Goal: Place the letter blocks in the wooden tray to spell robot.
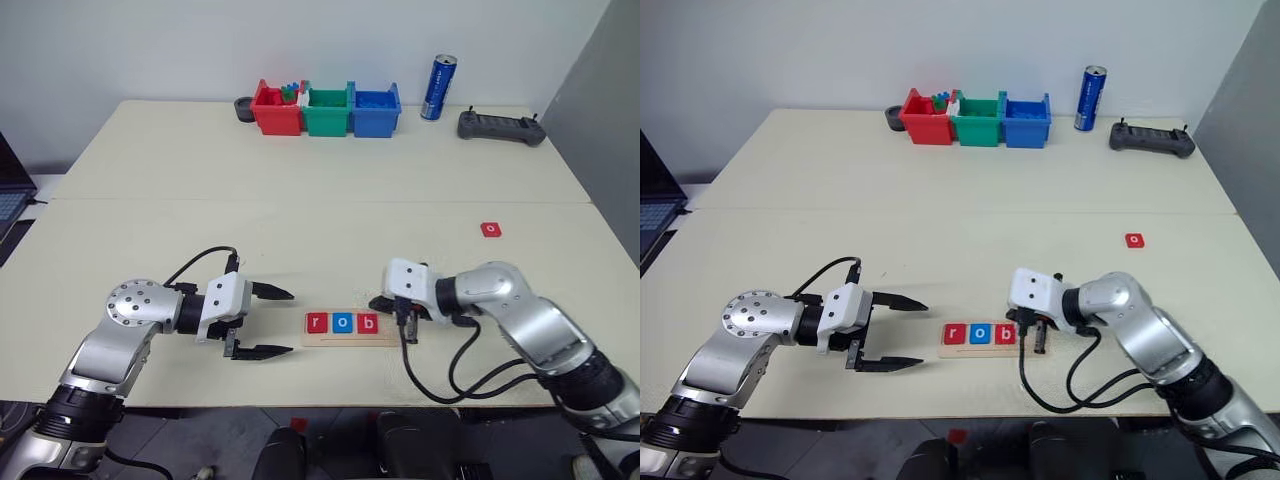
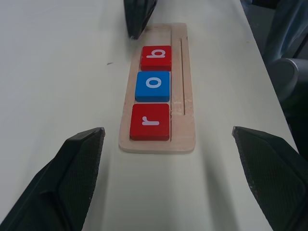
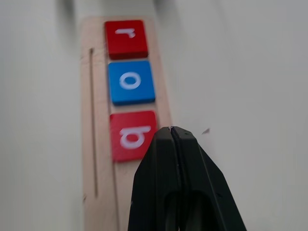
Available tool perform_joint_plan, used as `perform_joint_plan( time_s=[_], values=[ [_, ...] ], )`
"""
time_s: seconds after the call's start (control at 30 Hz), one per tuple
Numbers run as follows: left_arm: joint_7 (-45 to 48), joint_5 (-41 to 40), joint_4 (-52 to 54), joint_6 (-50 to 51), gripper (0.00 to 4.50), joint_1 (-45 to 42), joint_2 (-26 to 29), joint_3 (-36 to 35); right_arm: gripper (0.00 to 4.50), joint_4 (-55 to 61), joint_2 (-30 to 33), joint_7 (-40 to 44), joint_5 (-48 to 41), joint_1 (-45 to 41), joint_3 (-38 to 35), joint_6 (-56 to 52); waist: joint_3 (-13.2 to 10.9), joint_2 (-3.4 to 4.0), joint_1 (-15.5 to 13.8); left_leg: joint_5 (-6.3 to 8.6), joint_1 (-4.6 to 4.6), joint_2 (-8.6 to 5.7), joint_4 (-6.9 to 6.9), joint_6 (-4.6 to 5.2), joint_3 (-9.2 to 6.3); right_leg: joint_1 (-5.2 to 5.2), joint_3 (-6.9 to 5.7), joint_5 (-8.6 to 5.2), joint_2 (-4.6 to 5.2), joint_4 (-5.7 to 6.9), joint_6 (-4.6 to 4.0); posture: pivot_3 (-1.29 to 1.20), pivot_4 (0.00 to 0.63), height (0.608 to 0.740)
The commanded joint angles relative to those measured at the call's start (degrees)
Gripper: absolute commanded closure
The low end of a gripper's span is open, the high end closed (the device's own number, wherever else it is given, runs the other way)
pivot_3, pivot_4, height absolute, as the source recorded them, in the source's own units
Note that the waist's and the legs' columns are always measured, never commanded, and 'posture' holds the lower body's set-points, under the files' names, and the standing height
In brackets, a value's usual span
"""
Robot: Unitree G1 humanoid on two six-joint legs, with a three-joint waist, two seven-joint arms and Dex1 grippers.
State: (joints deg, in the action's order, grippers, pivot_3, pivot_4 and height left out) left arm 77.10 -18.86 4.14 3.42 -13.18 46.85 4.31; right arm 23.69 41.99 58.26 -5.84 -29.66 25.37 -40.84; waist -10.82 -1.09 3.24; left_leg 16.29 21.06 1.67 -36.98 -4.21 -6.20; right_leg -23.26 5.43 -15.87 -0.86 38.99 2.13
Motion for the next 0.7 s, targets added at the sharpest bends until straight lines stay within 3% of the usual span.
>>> perform_joint_plan(
  time_s=[0.03,0.7],
  values=[
    [0.2,-0.3,1.1,-0.8,0.0,0.2,0.5,-0.7,4.46,2.4,1.1,1.0,-0.8,0.2,-0.7,-1.1,0.0,0.0,0.0,0.0,0.0,0.0,0.0,0.0,0.0,0.0,0.01,0.0,0.0,0.01,0.0,0.0,0.15,0.74],
    [-0.2,0.6,1.2,-2.2,0.0,1.4,0.8,-0.9,4.46,-1.5,-0.2,0.6,2.9,1.8,4.4,2.4,0.0,0.0,0.1,0.0,-0.02,0.01,-0.01,0.0,0.02,0.0,0.02,-0.02,-0.01,0.02,0.03,0.0,0.15,0.74]
  ],
)
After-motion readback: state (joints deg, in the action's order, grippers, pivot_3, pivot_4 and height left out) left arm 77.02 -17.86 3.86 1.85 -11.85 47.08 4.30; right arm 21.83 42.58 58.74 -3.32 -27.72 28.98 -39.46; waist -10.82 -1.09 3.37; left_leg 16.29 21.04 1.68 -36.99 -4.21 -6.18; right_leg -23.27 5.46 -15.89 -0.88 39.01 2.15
